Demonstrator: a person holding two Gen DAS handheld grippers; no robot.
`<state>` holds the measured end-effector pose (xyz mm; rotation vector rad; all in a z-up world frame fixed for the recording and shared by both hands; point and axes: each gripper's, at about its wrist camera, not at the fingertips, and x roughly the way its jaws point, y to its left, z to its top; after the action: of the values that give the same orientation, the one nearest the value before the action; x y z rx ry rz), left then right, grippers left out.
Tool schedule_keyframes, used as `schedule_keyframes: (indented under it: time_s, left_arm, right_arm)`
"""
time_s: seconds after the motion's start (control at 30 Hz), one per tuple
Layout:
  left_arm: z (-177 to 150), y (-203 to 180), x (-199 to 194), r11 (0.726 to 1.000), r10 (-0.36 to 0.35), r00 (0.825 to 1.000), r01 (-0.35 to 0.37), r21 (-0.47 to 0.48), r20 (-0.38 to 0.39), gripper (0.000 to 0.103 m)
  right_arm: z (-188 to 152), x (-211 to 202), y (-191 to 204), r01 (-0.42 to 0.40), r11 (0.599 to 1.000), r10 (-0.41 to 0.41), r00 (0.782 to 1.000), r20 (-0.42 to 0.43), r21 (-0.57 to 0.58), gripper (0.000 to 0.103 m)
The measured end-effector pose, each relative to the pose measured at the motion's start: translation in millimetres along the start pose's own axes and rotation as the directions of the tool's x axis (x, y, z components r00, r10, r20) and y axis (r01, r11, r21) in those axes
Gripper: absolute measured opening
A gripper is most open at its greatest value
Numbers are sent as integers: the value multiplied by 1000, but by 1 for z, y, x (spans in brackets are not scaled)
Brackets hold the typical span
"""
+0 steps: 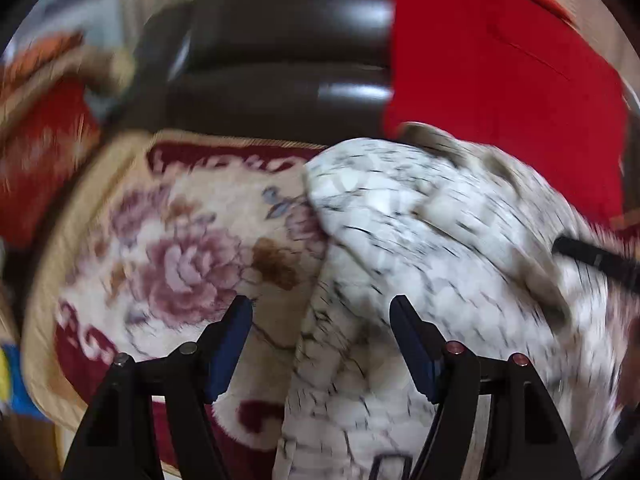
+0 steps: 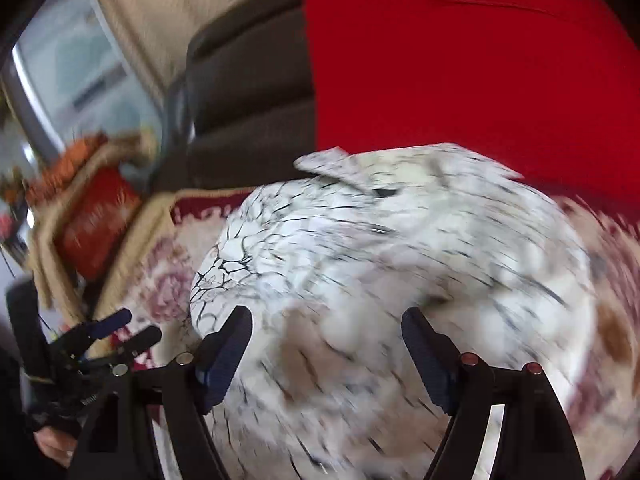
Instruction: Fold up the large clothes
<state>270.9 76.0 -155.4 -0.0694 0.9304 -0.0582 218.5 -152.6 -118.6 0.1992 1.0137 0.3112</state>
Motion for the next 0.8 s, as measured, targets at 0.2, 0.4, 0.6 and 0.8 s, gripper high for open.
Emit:
schedule_keyframes:
  time_s: [0.2,0.4,0.6,0.8]
  left_arm:
    - [12,8,55,991,-7,995,-6,-133,-97,72]
    - [10,-4,81,997,41,989,-51,-62,-141,72]
    - [7,-8,76,995,97,987,-99,-9,-128,72]
    - [11,-20,44,978,191,981,-187,94,-40,72]
  right_arm:
    - [14,84,58,167,964,-198,970,-138,-208,80]
    - [14,82,13,172,985,-174,977,-123,-29,35]
    - [2,6,-87,195,952,-196,980,-20,236,19]
    - [-58,-28,-164,46,882,-8,996,-84,468,47]
